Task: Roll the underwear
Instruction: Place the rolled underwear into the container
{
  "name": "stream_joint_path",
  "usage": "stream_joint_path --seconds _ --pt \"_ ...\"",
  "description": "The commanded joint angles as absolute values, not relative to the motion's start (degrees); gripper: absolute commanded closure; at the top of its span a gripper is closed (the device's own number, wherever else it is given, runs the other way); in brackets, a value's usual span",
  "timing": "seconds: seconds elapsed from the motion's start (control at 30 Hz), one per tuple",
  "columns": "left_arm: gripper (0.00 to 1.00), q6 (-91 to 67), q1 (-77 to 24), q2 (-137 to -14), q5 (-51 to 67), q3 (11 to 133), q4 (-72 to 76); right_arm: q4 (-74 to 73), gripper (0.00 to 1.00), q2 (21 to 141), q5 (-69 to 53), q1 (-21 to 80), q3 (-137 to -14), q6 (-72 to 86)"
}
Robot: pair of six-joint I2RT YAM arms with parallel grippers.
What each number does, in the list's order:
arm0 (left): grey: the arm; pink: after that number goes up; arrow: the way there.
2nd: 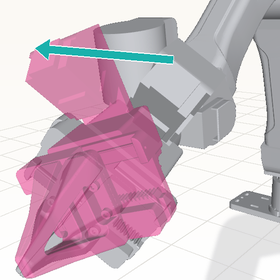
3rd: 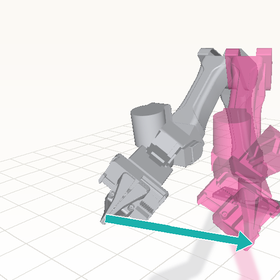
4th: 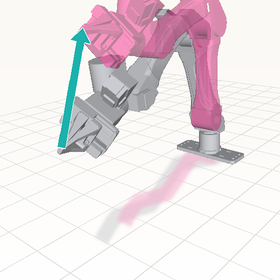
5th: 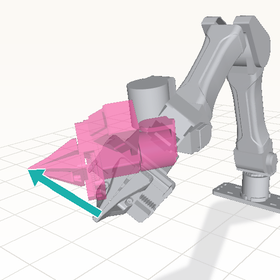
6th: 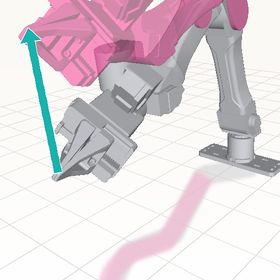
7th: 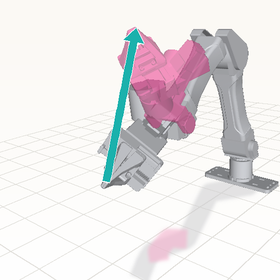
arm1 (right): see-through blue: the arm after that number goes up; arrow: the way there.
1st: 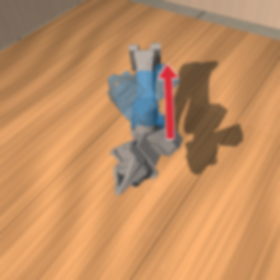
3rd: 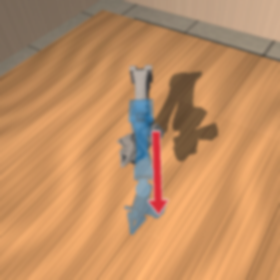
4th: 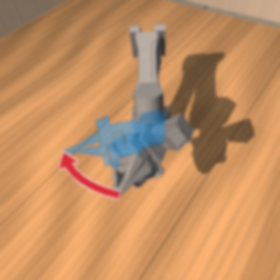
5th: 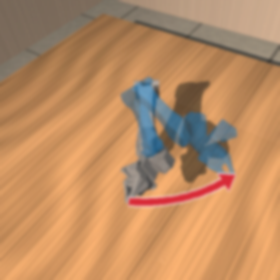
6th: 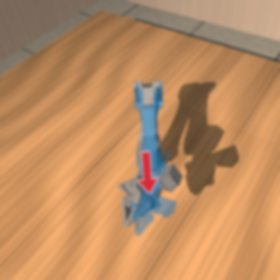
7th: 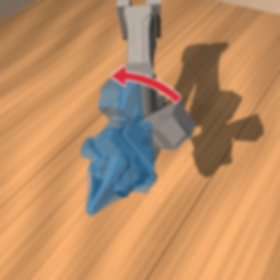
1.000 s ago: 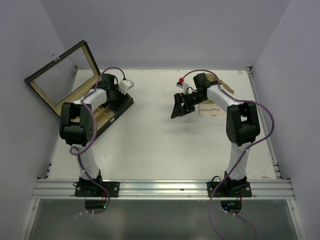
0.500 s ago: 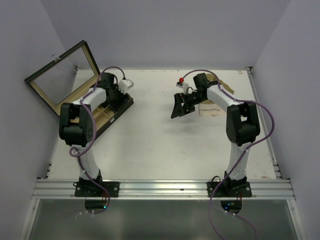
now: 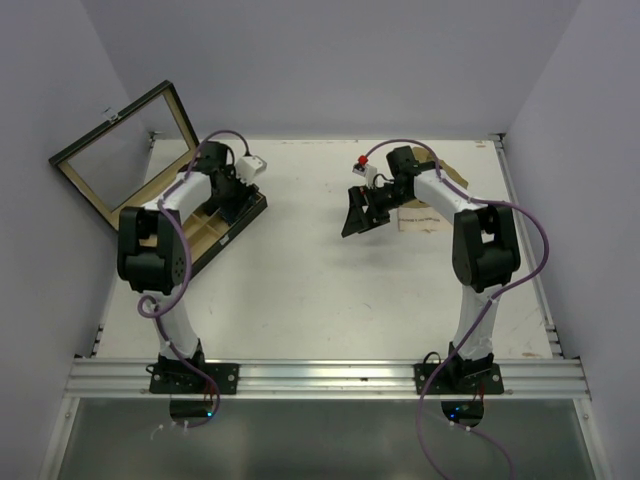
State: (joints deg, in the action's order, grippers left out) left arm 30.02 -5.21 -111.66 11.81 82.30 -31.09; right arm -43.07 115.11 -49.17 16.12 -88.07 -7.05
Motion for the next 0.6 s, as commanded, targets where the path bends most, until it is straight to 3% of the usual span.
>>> stream_joint_path --seconds 0.0,0.57 --pt "0.38 28.92 -4.92 -106.88 13.01 85.61 -30.5 -43.68 0.01 114.79 -51.42 16.26 -90.44 -6.42" --pt "0.38 27.86 -5.62 -110.65 15.38 89.21 -29.79 -43.33 0.01 115.31 -51.15 16.35 -90.0 -6.5"
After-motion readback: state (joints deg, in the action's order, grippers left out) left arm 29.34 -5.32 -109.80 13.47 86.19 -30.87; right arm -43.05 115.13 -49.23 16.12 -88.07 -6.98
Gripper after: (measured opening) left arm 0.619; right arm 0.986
